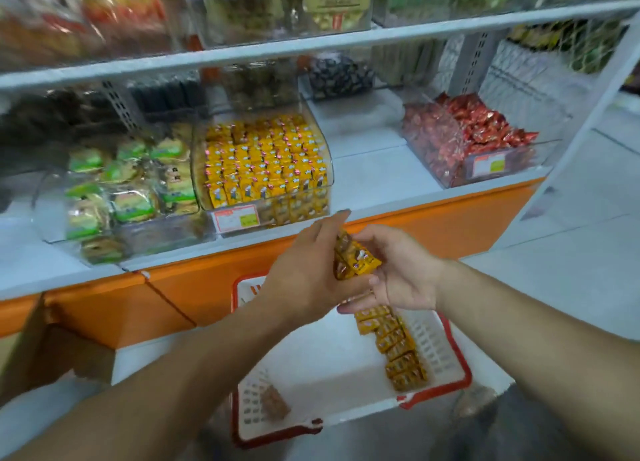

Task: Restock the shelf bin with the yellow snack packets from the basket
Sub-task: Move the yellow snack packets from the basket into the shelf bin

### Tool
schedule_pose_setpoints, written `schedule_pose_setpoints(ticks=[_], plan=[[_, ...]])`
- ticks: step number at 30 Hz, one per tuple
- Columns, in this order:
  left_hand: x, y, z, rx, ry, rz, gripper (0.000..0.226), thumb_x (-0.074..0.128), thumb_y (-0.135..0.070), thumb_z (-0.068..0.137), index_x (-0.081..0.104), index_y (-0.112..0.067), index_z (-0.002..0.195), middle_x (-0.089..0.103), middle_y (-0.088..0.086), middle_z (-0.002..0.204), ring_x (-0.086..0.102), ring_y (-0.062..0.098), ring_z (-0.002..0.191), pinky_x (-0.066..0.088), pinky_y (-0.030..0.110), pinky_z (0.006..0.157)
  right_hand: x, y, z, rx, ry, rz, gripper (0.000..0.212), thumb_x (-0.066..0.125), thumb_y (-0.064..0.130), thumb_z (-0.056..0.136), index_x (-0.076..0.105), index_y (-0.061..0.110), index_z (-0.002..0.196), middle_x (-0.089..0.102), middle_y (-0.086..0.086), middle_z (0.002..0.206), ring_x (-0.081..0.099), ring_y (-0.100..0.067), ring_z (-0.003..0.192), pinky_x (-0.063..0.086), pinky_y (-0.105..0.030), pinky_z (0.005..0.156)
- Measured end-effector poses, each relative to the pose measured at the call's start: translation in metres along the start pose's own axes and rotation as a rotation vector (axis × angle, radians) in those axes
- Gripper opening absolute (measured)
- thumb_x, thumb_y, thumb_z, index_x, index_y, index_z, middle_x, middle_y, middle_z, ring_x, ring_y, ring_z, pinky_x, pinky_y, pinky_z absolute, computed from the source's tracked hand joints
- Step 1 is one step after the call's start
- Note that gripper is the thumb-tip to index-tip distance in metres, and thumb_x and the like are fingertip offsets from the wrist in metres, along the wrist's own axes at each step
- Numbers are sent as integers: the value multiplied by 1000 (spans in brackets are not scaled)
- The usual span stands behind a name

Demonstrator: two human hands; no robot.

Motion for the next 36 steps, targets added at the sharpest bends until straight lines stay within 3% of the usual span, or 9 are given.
schedule_pose_setpoints(ticks=[4, 8, 12, 16, 19, 23, 26, 31, 36], plan=[[-35, -8, -15, 4, -88, 50, 125, 82, -67, 62, 10, -34, 160, 32, -13, 162, 36, 7, 143, 42, 32, 109, 31, 15, -4, -6, 97, -20, 34, 51, 24, 75, 76, 11, 96, 72, -13, 96, 66, -33, 72, 58, -55, 77], [-44, -7, -22, 53, -132, 53, 128, 85, -65, 59, 15, -31, 160, 32, -12, 161, 33, 6, 144, 37, 28, 113, 42, 11, 6, -13, 83, -25, 21, 61, 17, 75, 78, 12, 87, 75, -10, 87, 72, -21, 69, 58, -31, 59], [-46, 1, -24, 55, -165, -70, 102, 67, -71, 71, 30, -28, 156, 44, -10, 151, 38, 7, 139, 38, 28, 111, 34, 2, 22, -109, 45, -73, 23, 61, 5, 89, 79, 16, 97, 74, -13, 105, 73, -25, 87, 59, -41, 70], [-51, 16, -16, -18, -333, -316, 55, 52, -38, 95, 48, -18, 146, 57, -3, 141, 52, 15, 131, 46, 44, 106, 30, 5, 33, -195, 12, -98, 25, 68, -2, 83, 77, 19, 92, 72, -14, 92, 72, -25, 78, 58, -40, 66], [-52, 27, -9, -89, -434, -340, 52, 52, -25, 94, 48, -21, 146, 53, -9, 142, 49, 4, 131, 46, 34, 108, 24, 15, 36, -261, -6, -66, 26, 67, -6, 84, 76, 17, 92, 73, -11, 87, 72, -22, 73, 58, -37, 63], [-40, 44, -3, -308, -396, -481, 66, 64, -45, 87, 40, -30, 147, 49, -11, 145, 47, 5, 133, 43, 30, 109, 20, 26, 39, -319, -40, -7, 25, 70, -2, 81, 78, 19, 91, 76, -11, 93, 74, -27, 77, 59, -39, 62], [-28, 55, 4, -454, -255, -749, 45, 71, -48, 88, 55, -36, 129, 69, -4, 125, 69, 16, 112, 58, 45, 95, 17, 28, 47, -275, -60, 65, 27, 59, 1, 87, 70, 9, 110, 74, -20, 102, 73, -33, 81, 59, -41, 62], [-30, 65, 6, -482, -263, -951, 70, 78, -40, 73, 58, -16, 135, 76, 5, 114, 75, 26, 100, 62, 47, 84, 21, 27, 51, -282, -30, 60, 38, 72, 13, 75, 69, 8, 113, 73, -20, 108, 73, -37, 94, 60, -47, 74], [-34, 79, 2, -553, -307, -960, 47, 83, -21, 82, 60, -27, 123, 78, -2, 96, 78, 23, 85, 63, 36, 62, 24, 22, 51, -325, -91, -123, 27, 70, 16, 89, 66, 19, 115, 76, 0, 106, 73, -13, 95, 60, -31, 64]])
Point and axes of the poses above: each hand's wrist, its own z-axis towards the middle knuckle, its own x-axis out of the palm, y = z × x, the point moved 6 cm from there along z, towards the middle knuckle
